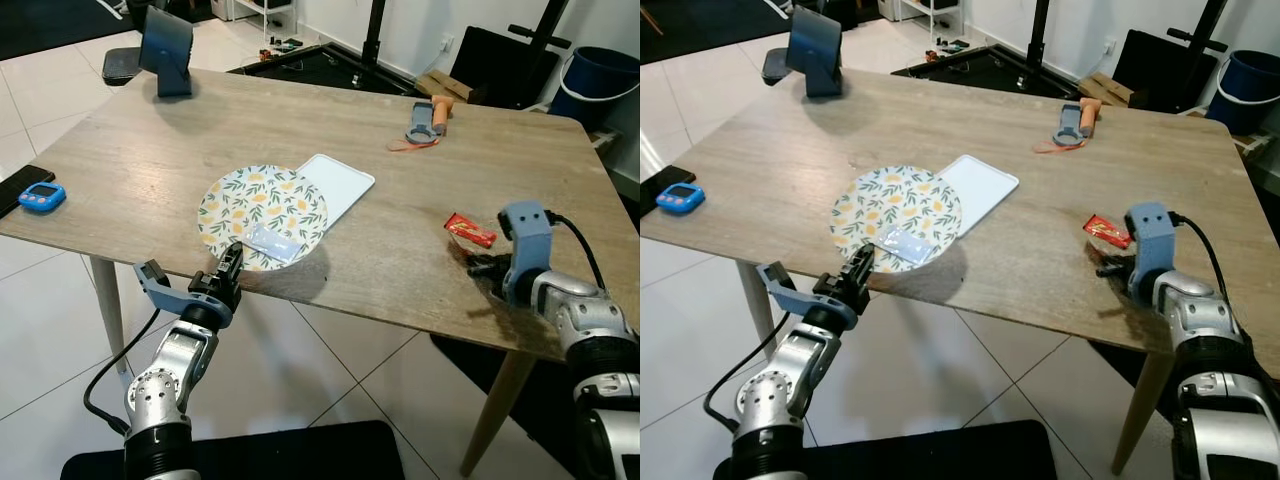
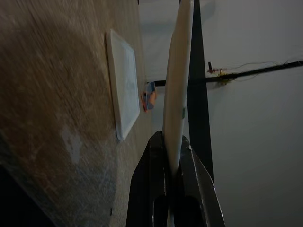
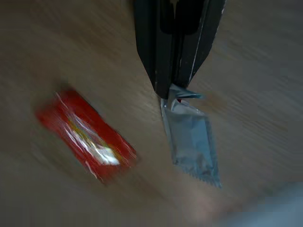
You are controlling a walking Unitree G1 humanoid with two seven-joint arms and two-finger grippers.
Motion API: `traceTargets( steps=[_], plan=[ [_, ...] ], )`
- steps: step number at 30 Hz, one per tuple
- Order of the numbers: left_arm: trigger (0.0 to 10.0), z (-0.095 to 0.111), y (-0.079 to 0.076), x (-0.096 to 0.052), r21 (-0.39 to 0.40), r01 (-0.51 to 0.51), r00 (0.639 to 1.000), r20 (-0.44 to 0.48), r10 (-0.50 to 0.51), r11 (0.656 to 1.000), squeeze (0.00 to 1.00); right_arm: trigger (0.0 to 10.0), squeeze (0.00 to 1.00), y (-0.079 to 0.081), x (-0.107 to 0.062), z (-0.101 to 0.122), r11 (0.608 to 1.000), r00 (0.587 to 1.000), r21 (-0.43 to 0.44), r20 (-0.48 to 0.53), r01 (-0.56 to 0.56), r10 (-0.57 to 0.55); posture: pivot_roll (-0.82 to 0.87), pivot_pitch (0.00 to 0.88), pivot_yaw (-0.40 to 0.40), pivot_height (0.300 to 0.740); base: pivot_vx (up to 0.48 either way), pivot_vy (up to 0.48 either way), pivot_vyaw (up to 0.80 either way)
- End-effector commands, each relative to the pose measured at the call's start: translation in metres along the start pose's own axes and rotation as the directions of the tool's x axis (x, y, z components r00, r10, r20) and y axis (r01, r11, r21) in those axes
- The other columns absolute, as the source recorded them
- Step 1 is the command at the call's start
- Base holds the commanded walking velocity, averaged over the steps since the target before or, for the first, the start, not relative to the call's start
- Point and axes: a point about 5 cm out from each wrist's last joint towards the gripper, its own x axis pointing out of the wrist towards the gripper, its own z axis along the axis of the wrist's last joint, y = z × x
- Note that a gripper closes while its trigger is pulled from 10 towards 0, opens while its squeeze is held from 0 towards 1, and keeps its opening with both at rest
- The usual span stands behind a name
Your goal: Restocking fridge
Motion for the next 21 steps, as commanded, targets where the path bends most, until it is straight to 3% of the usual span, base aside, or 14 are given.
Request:
traceTargets(
  steps=[1, 4, 6, 7, 9, 11, 14, 15, 19, 21],
  plan=[
    [10.0, -0.006, 0.000, 0.002, -0.029, 0.018, 1.000, -0.001, -0.018, 0.999, 0.00, 10.0, 0.00, 0.010, -0.002, 0.016, 0.997, 0.992, -0.010, 0.097, -0.076, 0.076, -0.04, 0.147, 0.023, 0.740, 0.000, 0.000, 0.00],
    [10.0, -0.013, 0.001, 0.004, -0.046, 0.021, 1.000, -0.019, -0.021, 0.999, 0.00, 10.0, 0.00, 0.040, 0.001, 0.036, 0.976, 0.958, -0.073, 0.187, -0.207, 0.217, -0.04, 0.146, 0.021, 0.740, 0.000, 0.000, 0.00],
    [10.0, -0.014, 0.001, 0.005, -0.048, 0.021, 1.000, -0.022, -0.022, 0.999, 0.00, 10.0, 0.00, 0.044, 0.001, 0.038, 0.972, 0.952, -0.080, 0.197, -0.222, 0.234, -0.04, 0.146, 0.021, 0.740, 0.000, 0.000, 0.00],
    [10.0, -0.021, 0.001, 0.006, -0.058, 0.022, 0.999, -0.039, -0.024, 0.998, 0.00, 10.0, 0.00, 0.065, 0.002, 0.047, 0.944, 0.921, -0.149, 0.217, -0.296, 0.323, -0.04, 0.147, 0.021, 0.740, 0.000, 0.000, 0.00],
    [10.0, -0.025, 0.001, 0.008, -0.067, 0.025, 0.998, -0.050, -0.028, 0.997, 0.00, 10.0, 0.00, 0.083, 0.004, 0.050, 0.916, 0.901, -0.215, 0.203, -0.340, 0.382, -0.05, 0.146, 0.021, 0.740, 0.000, 0.000, 0.00],
    [10.0, -0.027, 0.001, 0.008, -0.074, 0.028, 0.998, -0.055, -0.032, 0.997, 0.00, 10.0, 0.00, 0.095, 0.006, 0.048, 0.892, 0.893, -0.270, 0.172, -0.364, 0.416, -0.05, 0.146, 0.021, 0.740, 0.000, 0.000, 0.00],
    [10.0, -0.029, 0.000, 0.009, -0.077, 0.028, 0.998, -0.057, -0.033, 0.997, 0.00, 10.0, 0.00, 0.101, 0.006, 0.047, 0.881, 0.886, -0.284, 0.164, -0.378, 0.433, -0.05, 0.146, 0.021, 0.740, 0.000, 0.000, 0.00],
    [10.0, -0.032, 0.001, 0.009, -0.084, 0.028, 0.998, -0.062, -0.034, 0.996, 0.00, 10.0, 0.00, 0.113, 0.008, 0.046, 0.865, 0.876, -0.307, 0.153, -0.397, 0.457, -0.05, 0.148, 0.022, 0.740, 0.000, 0.000, 0.00],
    [10.0, -0.035, 0.001, 0.009, -0.094, 0.029, 0.997, -0.068, -0.035, 0.995, 0.00, 10.0, 0.00, 0.125, 0.013, 0.042, 0.858, 0.879, -0.324, 0.131, -0.398, 0.457, -0.06, 0.148, 0.022, 0.740, 0.000, 0.000, 0.00],
    [10.0, -0.039, 0.002, 0.009, -0.109, 0.024, 0.997, -0.075, -0.032, 0.994, 0.00, 10.0, 0.00, 0.140, 0.017, 0.035, 0.852, 0.883, -0.331, 0.102, -0.405, 0.459, -0.06, 0.148, 0.022, 0.740, 0.000, 0.000, 0.00]
  ],
)
